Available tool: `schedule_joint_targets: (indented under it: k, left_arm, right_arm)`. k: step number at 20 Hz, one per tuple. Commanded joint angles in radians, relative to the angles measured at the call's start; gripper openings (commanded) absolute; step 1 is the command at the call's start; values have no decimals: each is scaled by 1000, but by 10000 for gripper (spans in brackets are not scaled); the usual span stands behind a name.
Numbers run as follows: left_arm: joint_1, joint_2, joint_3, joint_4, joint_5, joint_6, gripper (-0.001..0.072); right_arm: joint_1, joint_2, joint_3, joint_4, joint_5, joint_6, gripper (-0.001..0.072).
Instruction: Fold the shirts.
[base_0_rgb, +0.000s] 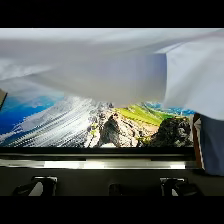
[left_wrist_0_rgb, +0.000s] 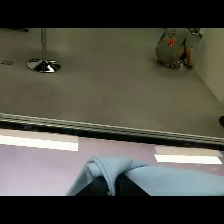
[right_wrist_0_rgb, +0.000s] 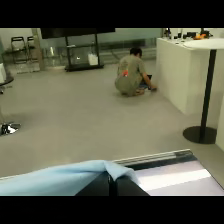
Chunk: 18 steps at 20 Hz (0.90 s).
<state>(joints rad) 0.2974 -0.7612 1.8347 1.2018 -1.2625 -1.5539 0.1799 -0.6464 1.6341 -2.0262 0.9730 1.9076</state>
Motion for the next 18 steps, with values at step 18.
schedule_joint_targets:
  k: [18]
  left_arm:
    - [-12,-797,-647,-227,336,118,44]
  right_arm:
    - [2,-1058,-64,323,-390,627,46]
